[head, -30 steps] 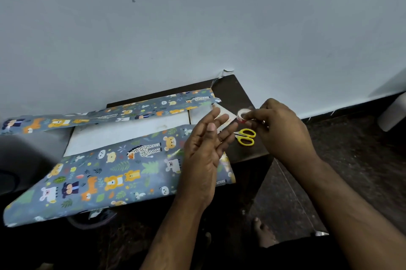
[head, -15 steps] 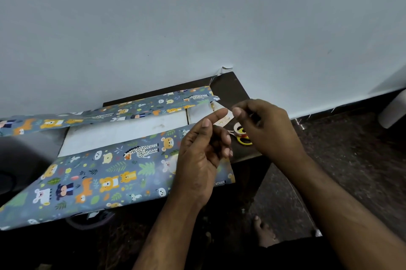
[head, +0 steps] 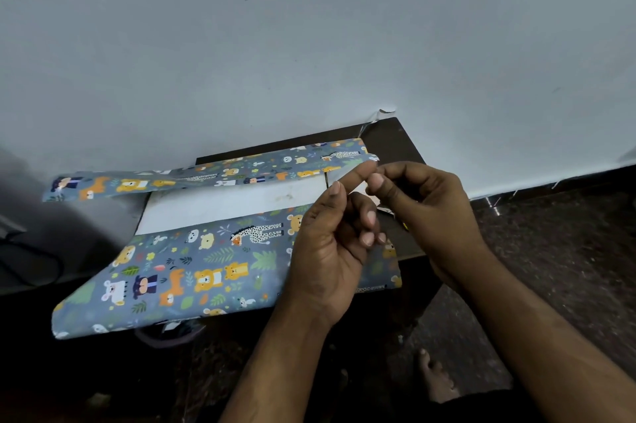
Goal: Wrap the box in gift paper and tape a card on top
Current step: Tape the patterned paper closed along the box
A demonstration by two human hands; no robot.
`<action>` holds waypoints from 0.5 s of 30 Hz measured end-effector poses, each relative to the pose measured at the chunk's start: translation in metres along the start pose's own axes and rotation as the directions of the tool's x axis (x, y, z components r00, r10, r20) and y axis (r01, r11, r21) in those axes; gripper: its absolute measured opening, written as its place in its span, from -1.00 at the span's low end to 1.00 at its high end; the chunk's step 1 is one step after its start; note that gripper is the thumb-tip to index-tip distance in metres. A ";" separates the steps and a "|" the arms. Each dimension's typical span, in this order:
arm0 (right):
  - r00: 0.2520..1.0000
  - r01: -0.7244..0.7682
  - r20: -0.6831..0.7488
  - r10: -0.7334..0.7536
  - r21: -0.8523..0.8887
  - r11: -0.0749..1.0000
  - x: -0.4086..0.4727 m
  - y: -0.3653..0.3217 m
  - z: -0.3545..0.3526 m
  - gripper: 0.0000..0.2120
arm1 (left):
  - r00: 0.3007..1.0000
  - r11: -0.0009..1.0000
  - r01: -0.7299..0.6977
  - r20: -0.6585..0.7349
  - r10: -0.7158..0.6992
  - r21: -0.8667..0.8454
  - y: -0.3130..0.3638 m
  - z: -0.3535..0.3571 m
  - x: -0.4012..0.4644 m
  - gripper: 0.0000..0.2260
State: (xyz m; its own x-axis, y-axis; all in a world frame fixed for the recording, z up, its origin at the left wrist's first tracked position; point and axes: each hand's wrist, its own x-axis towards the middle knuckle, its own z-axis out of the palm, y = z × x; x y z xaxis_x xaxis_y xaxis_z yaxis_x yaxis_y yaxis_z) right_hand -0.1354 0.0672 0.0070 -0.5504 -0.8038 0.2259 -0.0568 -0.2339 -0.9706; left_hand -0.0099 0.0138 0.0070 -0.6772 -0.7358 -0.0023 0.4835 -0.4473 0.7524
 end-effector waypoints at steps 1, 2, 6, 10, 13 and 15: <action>1.000 0.021 -0.012 -0.021 -0.031 0.999 0.000 0.001 0.002 -0.94 | 1.000 1.000 0.012 0.005 -0.012 -0.022 0.002 -0.001 -0.001 -0.62; 0.999 0.034 -0.023 -0.035 -0.054 0.998 0.000 0.000 0.004 -0.93 | 1.000 0.999 0.019 0.008 -0.019 -0.040 0.005 -0.001 -0.001 -0.61; 0.999 0.036 -0.035 -0.035 0.033 0.999 0.001 -0.003 0.010 -0.94 | 1.000 0.993 0.022 0.015 -0.020 -0.115 0.015 -0.001 -0.004 -0.60; 0.997 0.063 -0.035 -0.063 0.002 0.998 0.003 -0.008 0.024 -0.98 | 1.000 0.984 -0.020 -0.001 0.020 -0.179 0.033 -0.006 -0.008 -0.61; 0.993 0.064 -0.097 -0.067 -0.035 0.997 0.006 -0.006 0.035 -0.97 | 0.993 0.987 -0.093 -0.080 0.084 -0.127 0.047 -0.017 -0.009 -0.63; 0.993 0.071 -0.090 -0.082 -0.118 0.990 0.007 -0.002 0.045 -0.96 | 0.983 0.989 -0.138 -0.129 0.132 -0.045 0.057 -0.027 -0.011 -0.63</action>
State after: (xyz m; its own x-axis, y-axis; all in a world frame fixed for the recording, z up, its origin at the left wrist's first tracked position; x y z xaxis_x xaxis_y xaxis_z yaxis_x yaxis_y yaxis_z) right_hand -0.1023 0.0374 0.0147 -0.6169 -0.7292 0.2961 -0.1937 -0.2240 -0.9551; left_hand 0.0399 -0.0167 0.0321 -0.5303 -0.8477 0.0116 0.5968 -0.3636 0.7153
